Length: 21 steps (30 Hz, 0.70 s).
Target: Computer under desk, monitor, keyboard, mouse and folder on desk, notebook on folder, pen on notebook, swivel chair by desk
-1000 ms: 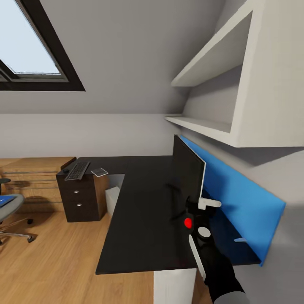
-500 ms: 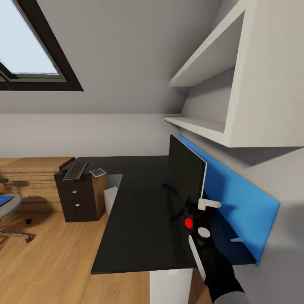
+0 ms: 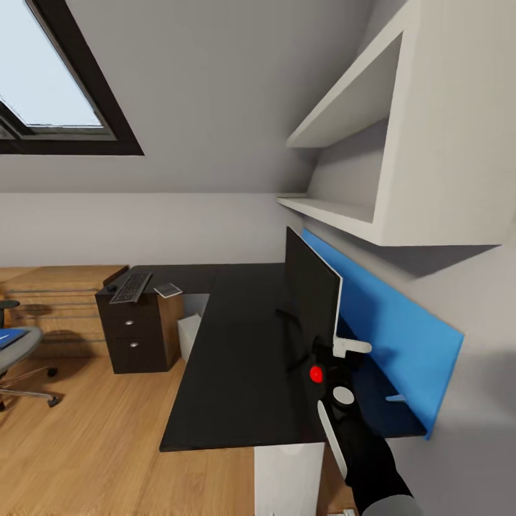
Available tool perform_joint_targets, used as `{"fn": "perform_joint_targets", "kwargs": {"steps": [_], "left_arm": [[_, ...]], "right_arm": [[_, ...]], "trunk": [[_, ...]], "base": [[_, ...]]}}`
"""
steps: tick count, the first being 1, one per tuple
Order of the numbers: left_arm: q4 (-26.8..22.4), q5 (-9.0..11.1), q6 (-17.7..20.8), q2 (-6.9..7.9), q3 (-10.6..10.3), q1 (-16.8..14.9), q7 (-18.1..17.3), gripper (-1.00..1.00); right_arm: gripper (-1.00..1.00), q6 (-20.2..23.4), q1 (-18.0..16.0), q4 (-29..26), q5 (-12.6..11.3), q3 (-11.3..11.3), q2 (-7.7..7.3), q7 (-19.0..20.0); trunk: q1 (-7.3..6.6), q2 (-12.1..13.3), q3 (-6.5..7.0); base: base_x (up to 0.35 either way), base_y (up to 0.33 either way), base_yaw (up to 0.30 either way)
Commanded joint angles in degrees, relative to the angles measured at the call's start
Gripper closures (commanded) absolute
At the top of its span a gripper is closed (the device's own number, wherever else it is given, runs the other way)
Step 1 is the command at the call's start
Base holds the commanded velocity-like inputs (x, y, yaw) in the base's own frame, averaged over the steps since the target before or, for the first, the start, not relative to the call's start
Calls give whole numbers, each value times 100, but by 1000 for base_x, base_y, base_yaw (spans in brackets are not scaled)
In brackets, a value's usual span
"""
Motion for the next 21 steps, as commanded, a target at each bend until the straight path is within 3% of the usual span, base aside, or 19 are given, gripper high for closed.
{"fn": "perform_joint_targets", "kwargs": {"steps": [1,21], "left_arm": [[-18,30,-14,8,-49,-1,49,-100],[-18,30,-14,8,-44,2,50,-100]], "right_arm": [[-100,44,-3,-2,58,7,0,-30],[-100,-39,-3,5,58,16,0,-29]], "trunk": [[-3,-4,-6],[-3,-4,-6]], "base": [[-299,0,0],[-318,0,0]]}}
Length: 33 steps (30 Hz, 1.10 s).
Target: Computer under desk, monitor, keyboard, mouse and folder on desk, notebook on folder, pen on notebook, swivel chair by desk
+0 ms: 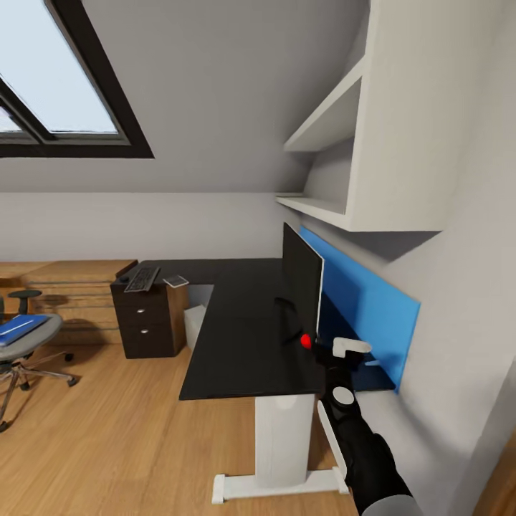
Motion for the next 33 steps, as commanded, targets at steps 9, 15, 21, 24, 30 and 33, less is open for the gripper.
{"fn": "perform_joint_targets", "kwargs": {"steps": [9,15,21,24,30,33], "left_arm": [[-18,33,-14,8,-47,2,55,-100],[-18,38,-6,8,-45,0,58,-100],[-18,36,7,13,-45,1,47,-100],[-18,-2,-20,4,-52,2,39,-100],[-32,-34,-41,-6,-81,0,32,-100],[-34,-29,-18,-1,-81,0,32,-100]], "right_arm": [[-100,45,-3,-2,56,18,1,-34],[-100,34,-3,28,42,287,1,-43],[-100,-31,-3,132,35,455,1,-37],[-100,-272,-3,194,55,531,1,-34],[-100,-507,-16,1064,58,548,1,-27],[-100,-931,-116,1963,52,549,1,-26]], "trunk": [[-3,-4,-6],[-3,-4,-6],[-3,-4,-6],[-3,-4,-6],[-69,116,48],[-135,237,102]], "base": [[-336,0,0],[-336,0,0],[-318,0,0],[-108,0,0],[-23,0,0],[-4,0,0]]}}
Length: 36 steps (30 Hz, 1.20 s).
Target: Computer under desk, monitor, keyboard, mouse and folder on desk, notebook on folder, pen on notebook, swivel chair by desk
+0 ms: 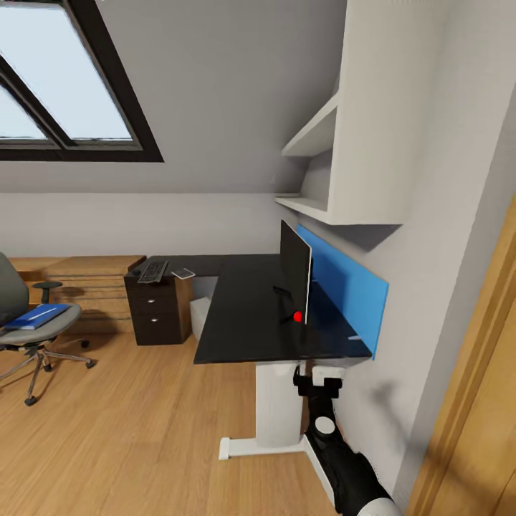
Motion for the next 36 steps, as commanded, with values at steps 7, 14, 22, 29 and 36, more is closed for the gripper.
{"fn": "perform_joint_targets", "kwargs": {"steps": [7,14,22,29,36], "left_arm": [[-18,73,150,16,-40,2,52,-100],[-18,78,1006,17,-40,11,31,-100],[-31,43,1322,-18,-31,-220,17,-100],[497,50,1255,-27,-12,-982,23,-100],[693,17,726,-41,-53,-1006,16,-100]], "right_arm": [[-100,-439,-582,1468,1,5,1,-29],[-100,-461,-711,1783,-271,-3,1,138],[-100,-412,-1232,3078,-1451,-8,1,235],[-100,-2900,-184,4588,-1636,18,-555,517],[-100,-3277,28,4651,-1650,11,-341,1211]], "trunk": [[-154,278,121],[-308,559,247],[-484,879,390],[-593,1080,480],[-747,1361,606]], "base": [[0,0,0],[0,0,0],[0,0,0],[0,0,0],[0,0,-2]]}}
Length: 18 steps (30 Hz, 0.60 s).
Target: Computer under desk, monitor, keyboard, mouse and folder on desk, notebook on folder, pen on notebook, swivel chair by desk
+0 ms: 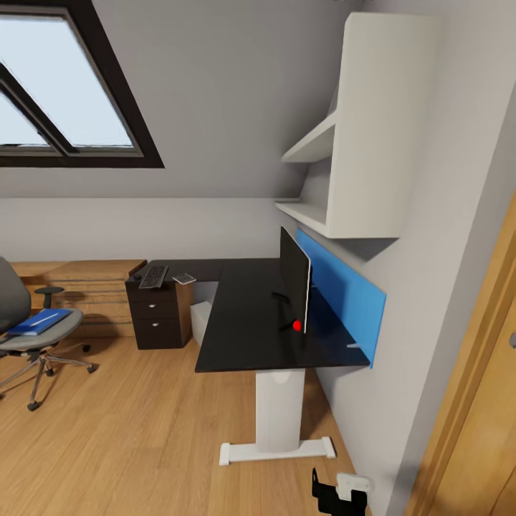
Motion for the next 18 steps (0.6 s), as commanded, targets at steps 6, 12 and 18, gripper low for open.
{"fn": "perform_joint_targets", "kwargs": {"steps": [6,12,18], "left_arm": [[1,-153,-76,-17,-423,-4,34,-100],[1,-172,-83,-17,-506,-4,33,-100],[1,-171,-82,-17,-509,-4,33,-100]], "right_arm": [[-100,-45,7,10,-78,32,43,45],[-100,-45,8,10,-82,25,27,42],[-100,-45,8,10,-81,25,24,41]], "trunk": [[-88,157,65],[-88,157,62],[-88,157,48]], "base": [[0,0,41],[186,165,251],[238,217,264]]}}
